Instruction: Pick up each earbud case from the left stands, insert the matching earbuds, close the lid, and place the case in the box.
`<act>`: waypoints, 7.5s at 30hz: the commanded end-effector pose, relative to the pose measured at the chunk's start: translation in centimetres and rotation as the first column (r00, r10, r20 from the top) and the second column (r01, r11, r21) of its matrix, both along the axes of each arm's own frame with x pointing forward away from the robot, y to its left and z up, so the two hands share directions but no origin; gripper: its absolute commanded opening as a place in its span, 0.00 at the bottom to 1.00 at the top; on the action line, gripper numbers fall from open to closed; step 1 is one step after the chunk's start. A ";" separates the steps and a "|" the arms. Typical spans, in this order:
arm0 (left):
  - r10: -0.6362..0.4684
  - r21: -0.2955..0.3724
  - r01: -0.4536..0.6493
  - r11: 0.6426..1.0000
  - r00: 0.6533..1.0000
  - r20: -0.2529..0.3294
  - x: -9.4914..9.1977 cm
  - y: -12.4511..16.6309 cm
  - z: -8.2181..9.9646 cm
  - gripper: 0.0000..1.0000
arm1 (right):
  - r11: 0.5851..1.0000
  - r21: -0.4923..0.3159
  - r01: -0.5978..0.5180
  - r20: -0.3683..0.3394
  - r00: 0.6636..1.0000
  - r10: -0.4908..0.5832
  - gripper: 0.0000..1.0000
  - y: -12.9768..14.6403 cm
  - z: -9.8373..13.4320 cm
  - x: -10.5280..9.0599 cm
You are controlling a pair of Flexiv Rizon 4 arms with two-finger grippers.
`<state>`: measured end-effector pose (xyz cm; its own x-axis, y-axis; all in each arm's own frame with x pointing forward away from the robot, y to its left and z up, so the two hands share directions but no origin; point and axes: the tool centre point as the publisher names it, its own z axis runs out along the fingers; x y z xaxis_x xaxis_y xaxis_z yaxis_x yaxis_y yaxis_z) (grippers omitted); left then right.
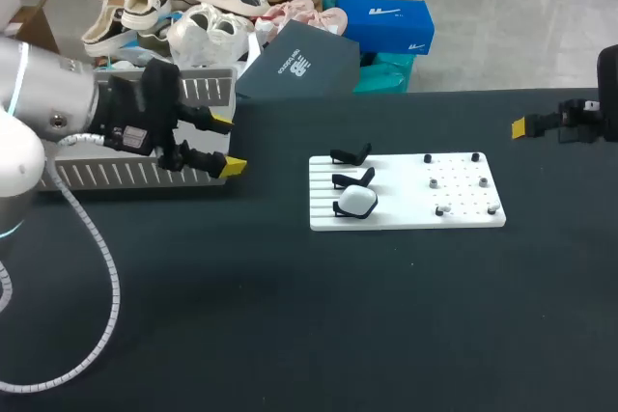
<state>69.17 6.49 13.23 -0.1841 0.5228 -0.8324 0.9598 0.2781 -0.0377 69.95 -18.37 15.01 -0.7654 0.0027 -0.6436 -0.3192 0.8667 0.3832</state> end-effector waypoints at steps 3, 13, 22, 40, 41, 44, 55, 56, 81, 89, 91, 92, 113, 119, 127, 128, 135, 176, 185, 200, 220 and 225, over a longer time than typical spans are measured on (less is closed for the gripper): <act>-0.107 -0.023 0.107 0.994 0.994 -0.014 1.2 -1.8 -1.9 1.00 | 1.000 0.003 -0.005 -0.001 1.000 0.005 1.00 -0.1 0.0 0.1; -0.186 -0.008 0.186 0.982 0.982 0.014 1.3 -4.9 -4.4 1.00 | 1.000 0.003 -0.005 -0.001 1.000 0.005 1.00 -0.1 0.0 0.1; -0.175 0.004 0.176 0.984 0.982 0.069 1.1 -8.9 -6.9 1.00 | 1.000 0.003 -0.005 -0.001 1.000 0.005 1.00 -0.1 0.0 0.1; -0.146 -0.034 0.146 0.989 0.989 0.029 1.2 -12.3 -9.1 0.62 | 1.000 0.003 -0.005 -0.001 1.000 0.005 1.00 -0.1 0.0 0.1; -0.146 -0.035 0.147 0.989 0.989 0.028 1.2 -12.4 -9.2 0.61 | 1.000 0.003 -0.005 -0.001 1.000 0.005 1.00 -0.1 0.0 0.1; -0.150 -0.035 0.151 0.988 0.988 0.025 1.2 -12.7 -9.5 0.58 | 1.000 0.003 -0.005 -0.001 1.000 0.005 1.00 -0.1 0.0 0.1; -0.157 -0.058 0.158 0.986 0.987 0.015 1.4 -13.7 -10.1 0.53 | 1.000 0.003 -0.005 -0.001 1.000 0.005 1.00 -0.1 0.0 0.1; -0.157 -0.059 0.158 0.986 0.987 0.015 1.5 -13.7 -10.2 0.54 | 1.000 0.003 -0.005 -0.001 1.000 0.005 1.00 -0.1 0.0 0.1; -0.187 -0.081 0.187 0.979 0.982 0.003 1.1 -14.9 -11.3 0.55 | 1.000 0.003 -0.005 -0.001 1.000 0.005 1.00 -0.1 0.0 0.1; -0.197 -0.082 0.197 0.977 0.980 0.001 1.0 -15.3 -11.4 0.52 | 1.000 0.003 -0.005 -0.001 1.000 0.005 1.00 -0.1 0.0 0.1; -0.199 -0.083 0.198 0.977 0.980 0.000 0.9 -15.4 -11.5 0.52 | 1.000 0.003 -0.005 -0.001 1.000 0.005 1.00 -0.1 0.0 0.1; -0.200 -0.083 0.199 0.976 0.980 0.000 0.9 -15.5 -11.5 0.53 | 1.000 0.003 -0.005 -0.001 1.000 0.005 1.00 -0.1 0.0 0.1; -0.209 -0.074 0.208 0.975 0.978 0.006 0.9 -16.1 -11.8 0.49 | 1.000 0.003 -0.005 -0.001 1.000 0.005 1.00 -0.1 0.0 0.1; -0.207 -0.076 0.207 0.975 0.978 0.006 0.9 -15.9 -11.9 0.19 | 1.000 0.003 -0.005 -0.001 1.000 0.005 1.00 -0.1 0.0 0.1; -0.203 -0.096 0.204 0.974 0.979 0.013 0.8 -15.3 -11.2 0.00 | 1.000 0.003 -0.005 -0.001 1.000 0.005 1.00 -0.1 0.0 0.1; -0.205 -0.099 0.205 0.974 0.979 0.013 0.8 -15.2 -11.0 0.00 | 1.000 0.003 -0.005 -0.001 1.000 0.005 1.00 -0.1 0.0 0.1; -0.235 -0.140 0.234 0.962 0.972 0.010 0.1 -14.3 -9.2 0.00 | 1.000 0.003 -0.005 -0.001 1.000 0.005 1.00 -0.1 0.0 0.1; -0.269 -0.449 0.353 0.821 0.932 0.242 -6.0 -15.2 0.3 0.00 | 1.000 0.003 -0.005 -0.001 1.000 0.005 1.00 -0.1 0.0 0.1; -0.269 -0.449 0.353 0.821 0.932 0.242 -6.0 -15.2 0.3 0.00 | 1.000 0.003 -0.005 -0.001 1.000 0.005 1.00 -0.1 0.0 0.1; -0.239 -0.502 0.327 0.801 0.943 0.231 -6.7 -15.7 -0.4 0.00 | 1.000 0.003 -0.005 -0.001 1.000 0.005 1.00 -0.1 0.0 0.1; -0.359 -0.512 0.412 0.754 0.911 0.205 -5.9 -20.6 -1.8 0.00 | 1.000 0.002 -0.008 -0.005 1.000 0.008 1.00 -0.2 -0.2 -0.1; -0.354 -0.507 0.379 0.774 0.923 0.150 -5.5 -20.6 -2.8 0.00 | 0.999 -0.033 -0.036 -0.002 0.999 0.036 1.00 0.5 -0.2 -1.4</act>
